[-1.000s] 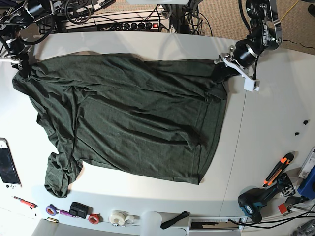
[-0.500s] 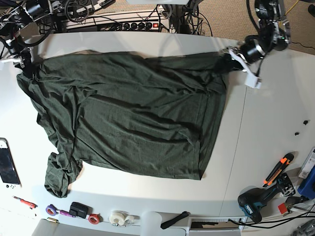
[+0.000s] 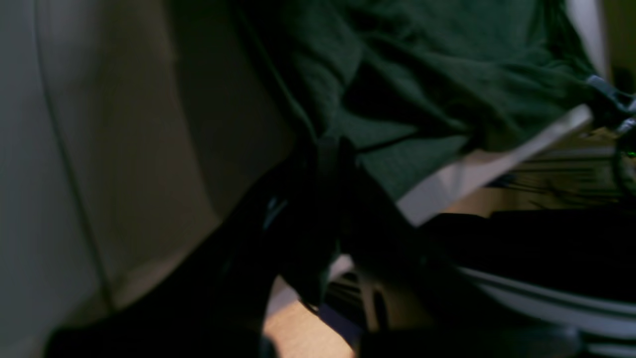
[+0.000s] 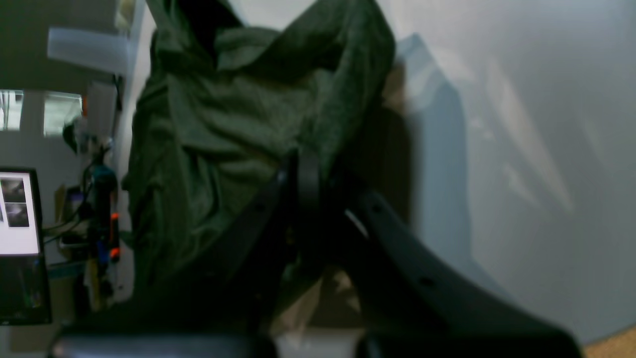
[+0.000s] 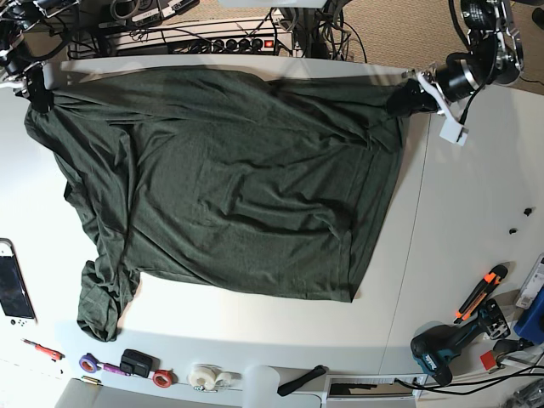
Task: Layout the t-shirt on the table in an organized manner, then fold the t-shirt properly
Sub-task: 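Stretch the shirt taut between both grippers, pulling the corners apart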
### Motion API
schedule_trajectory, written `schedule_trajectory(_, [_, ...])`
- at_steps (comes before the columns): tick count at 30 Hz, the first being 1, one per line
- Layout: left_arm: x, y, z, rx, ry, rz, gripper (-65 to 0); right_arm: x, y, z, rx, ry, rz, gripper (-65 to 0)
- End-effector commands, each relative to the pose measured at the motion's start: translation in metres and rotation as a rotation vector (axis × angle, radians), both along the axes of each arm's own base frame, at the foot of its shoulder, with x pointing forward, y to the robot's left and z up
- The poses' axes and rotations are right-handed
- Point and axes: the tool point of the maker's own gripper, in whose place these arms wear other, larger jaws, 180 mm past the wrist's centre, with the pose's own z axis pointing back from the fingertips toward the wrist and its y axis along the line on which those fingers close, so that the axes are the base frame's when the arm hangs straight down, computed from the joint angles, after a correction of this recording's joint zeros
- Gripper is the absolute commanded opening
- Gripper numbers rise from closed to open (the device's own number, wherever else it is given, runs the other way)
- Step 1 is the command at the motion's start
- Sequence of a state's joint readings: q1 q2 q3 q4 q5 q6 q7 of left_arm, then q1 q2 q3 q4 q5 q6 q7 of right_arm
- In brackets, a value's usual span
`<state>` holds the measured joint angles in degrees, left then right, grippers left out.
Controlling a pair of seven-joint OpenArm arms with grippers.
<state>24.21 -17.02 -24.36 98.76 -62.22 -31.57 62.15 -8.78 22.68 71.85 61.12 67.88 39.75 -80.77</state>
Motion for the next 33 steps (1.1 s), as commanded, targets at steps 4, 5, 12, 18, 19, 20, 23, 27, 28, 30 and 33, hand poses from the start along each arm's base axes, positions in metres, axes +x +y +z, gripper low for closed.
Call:
schedule_trajectory(4, [-0.009,-0.003,0.011,-0.045,-0.028,-0.038,-65.0,-0.004,-0.02,0.024,-0.053,-0.058,-0.033,-65.0])
schedule_trajectory(5, [-0.01,-0.004,0.012,-0.053,-0.031,-0.041,-65.0,-0.005,-0.022,0.026,-0.054,-0.067,-0.044,-65.0])
schedule_trajectory(12, [-0.008,-0.008,0.045,-0.199,-0.14,-0.053,-65.0,-0.003,-0.027,0.042,-0.046,-0.155,-0.077,-65.0])
schedule_trajectory(18, [0.011,-0.006,0.061,-0.233,-0.21,-0.036,-65.0,0.008,-0.027,0.061,-0.027,-0.268,-0.087,-65.0])
schedule_trajectory(19, [0.016,-0.007,0.064,-0.233,-0.226,-0.038,-65.0,0.013,-0.027,0.064,-0.027,-0.283,-0.087,-65.0])
schedule_trajectory(20, [0.021,-0.007,0.067,-0.235,-0.242,-0.039,-65.0,0.017,-0.027,0.066,-0.026,-0.298,-0.087,-65.0])
schedule_trajectory(23, [0.039,-0.006,0.075,-0.21,-0.291,-0.045,-65.0,0.034,-0.026,0.075,-0.023,-0.347,-0.083,-65.0])
schedule_trajectory(27, [0.061,-0.001,0.082,-0.156,-0.35,-0.042,-65.0,0.06,-0.012,0.065,-0.028,-0.292,-0.014,-65.0])
schedule_trajectory(28, [0.066,0.0,0.083,-0.14,-0.363,-0.038,-65.0,0.067,-0.007,0.06,-0.031,-0.262,0.012,-65.0])
schedule_trajectory(30, [0.076,0.005,0.085,-0.104,-0.394,-0.018,-65.0,0.079,-0.001,0.054,-0.047,-0.228,0.044,-65.0])
schedule_trajectory(33, [0.089,0.013,0.087,-0.048,-0.438,0.013,-65.0,0.098,0.003,0.052,-0.081,-0.209,0.062,-65.0])
